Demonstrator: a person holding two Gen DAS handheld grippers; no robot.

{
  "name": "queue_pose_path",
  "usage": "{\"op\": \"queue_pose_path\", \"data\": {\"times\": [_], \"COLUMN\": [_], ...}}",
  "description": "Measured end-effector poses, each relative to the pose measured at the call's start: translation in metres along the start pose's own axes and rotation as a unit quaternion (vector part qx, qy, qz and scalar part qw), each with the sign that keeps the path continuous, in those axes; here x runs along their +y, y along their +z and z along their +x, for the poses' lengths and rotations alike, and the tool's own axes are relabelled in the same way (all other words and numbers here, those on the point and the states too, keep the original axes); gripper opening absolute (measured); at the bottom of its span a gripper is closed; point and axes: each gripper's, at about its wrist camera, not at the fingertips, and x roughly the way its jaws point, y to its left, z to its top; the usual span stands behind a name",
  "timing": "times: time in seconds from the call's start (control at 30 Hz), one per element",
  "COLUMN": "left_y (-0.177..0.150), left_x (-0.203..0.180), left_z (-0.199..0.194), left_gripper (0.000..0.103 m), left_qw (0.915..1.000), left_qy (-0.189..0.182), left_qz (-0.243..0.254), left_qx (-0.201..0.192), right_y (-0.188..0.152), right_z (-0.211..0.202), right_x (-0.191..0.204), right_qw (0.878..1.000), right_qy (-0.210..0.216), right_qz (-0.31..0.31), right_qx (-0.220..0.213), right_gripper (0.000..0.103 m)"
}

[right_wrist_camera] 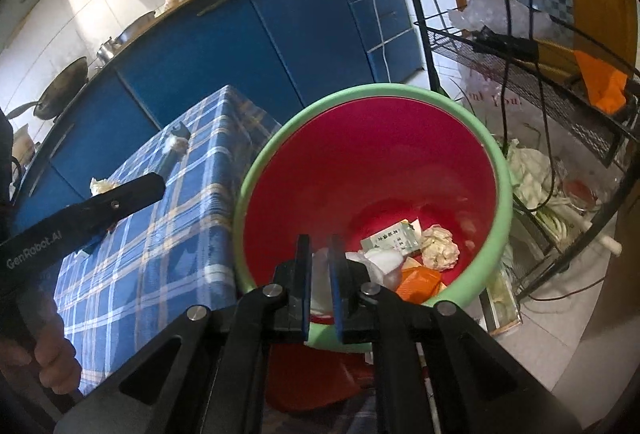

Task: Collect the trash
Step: 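Open both tools to drop the bottle and cloth into the bucket, then move both open tools back over the table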

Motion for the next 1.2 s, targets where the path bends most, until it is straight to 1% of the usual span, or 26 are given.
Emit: {"op": "queue_pose_path", "data": {"times": [0.1,0.23,0.27,0.3,0.37,0.43,0.8,0.9,0.97,1.2], "left_y": [0.001,0.002,0.002,0.002,0.002,0.002,0.001,0.001,0.0,-0.003], "left_x": [-0.005,-0.013,-0.014,-0.014,-0.014,-0.014,0.002,0.009,0.013,0.035], "left_z": [0.008,0.018,0.02,0.021,0.022,0.02,0.0,-0.008,-0.013,-0.038], "left_gripper": [0.018,0.02,0.026,0.037,0.045,0.045,0.045,0.045,0.045,0.045], "left_qw": [0.9999,0.9998,0.9997,0.9997,0.9998,0.9998,0.9998,0.9995,0.9993,0.9975], "left_qy": [-0.005,-0.013,-0.014,-0.015,-0.015,-0.015,-0.004,-0.001,0.002,0.016], "left_qz": [0.007,0.013,0.012,0.01,0.006,0.007,-0.018,-0.026,-0.031,-0.055], "left_qx": [0.005,0.012,0.015,0.016,0.013,0.01,-0.009,-0.016,-0.02,-0.042], "right_y": [0.0,0.001,0.001,0.002,0.002,0.002,0.003,0.004,0.005,0.004], "right_z": [-0.003,-0.007,-0.008,-0.009,-0.011,-0.013,-0.025,-0.028,-0.029,-0.034], "right_x": [-0.005,-0.009,-0.01,-0.01,-0.012,-0.012,-0.007,0.0,0.005,0.024], "right_qw": [1.0,1.0,1.0,1.0,1.0,1.0,0.999,0.999,0.999,0.999], "right_qy": [0.0,-0.001,0.001,0.001,0.002,0.003,0.006,0.006,0.006,0.009], "right_qz": [0.006,0.014,0.015,0.015,0.017,0.019,0.013,0.007,0.004,-0.01], "right_qx": [-0.005,-0.011,-0.014,-0.015,-0.017,-0.02,-0.034,-0.037,-0.039,-0.041], "right_gripper": [0.017,0.028,0.029,0.03,0.032,0.035,0.04,0.043,0.049,0.055]}}
